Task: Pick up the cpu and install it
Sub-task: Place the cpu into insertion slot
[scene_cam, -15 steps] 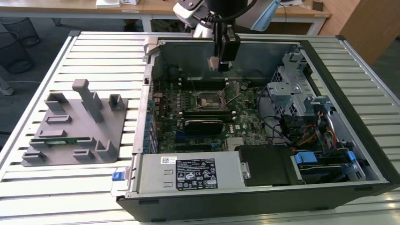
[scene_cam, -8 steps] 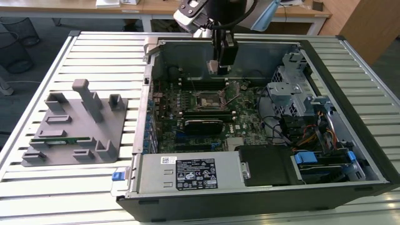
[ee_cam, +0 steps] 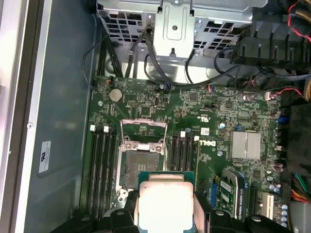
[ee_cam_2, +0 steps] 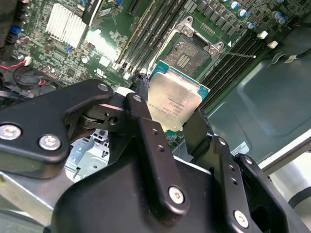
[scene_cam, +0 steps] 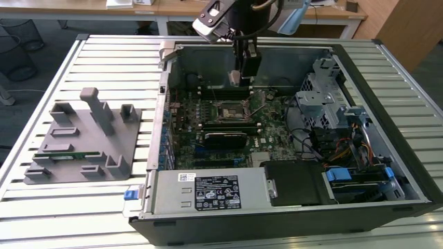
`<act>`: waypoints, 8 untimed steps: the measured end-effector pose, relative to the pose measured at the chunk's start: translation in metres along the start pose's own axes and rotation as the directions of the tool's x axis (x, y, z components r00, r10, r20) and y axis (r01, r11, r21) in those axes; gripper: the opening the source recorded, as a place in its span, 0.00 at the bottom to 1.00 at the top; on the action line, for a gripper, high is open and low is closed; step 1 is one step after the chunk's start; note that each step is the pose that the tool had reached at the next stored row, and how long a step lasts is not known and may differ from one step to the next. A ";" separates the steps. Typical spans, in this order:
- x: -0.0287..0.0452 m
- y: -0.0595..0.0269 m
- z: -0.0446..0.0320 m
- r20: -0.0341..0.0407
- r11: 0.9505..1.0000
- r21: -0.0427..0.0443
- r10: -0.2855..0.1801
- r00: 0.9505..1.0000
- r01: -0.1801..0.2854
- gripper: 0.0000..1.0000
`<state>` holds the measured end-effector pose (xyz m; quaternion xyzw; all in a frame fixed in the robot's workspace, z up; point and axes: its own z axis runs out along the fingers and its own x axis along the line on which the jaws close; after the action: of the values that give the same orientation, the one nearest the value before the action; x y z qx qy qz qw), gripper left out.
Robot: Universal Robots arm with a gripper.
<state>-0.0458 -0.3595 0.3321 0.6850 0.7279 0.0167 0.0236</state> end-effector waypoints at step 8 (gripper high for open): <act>0.0108 -0.0003 0.0143 -0.001 1.000 0.000 -0.008 1.000 0.008 0.53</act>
<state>-0.0460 -0.3489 0.3177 0.6823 0.7305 0.0168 0.0234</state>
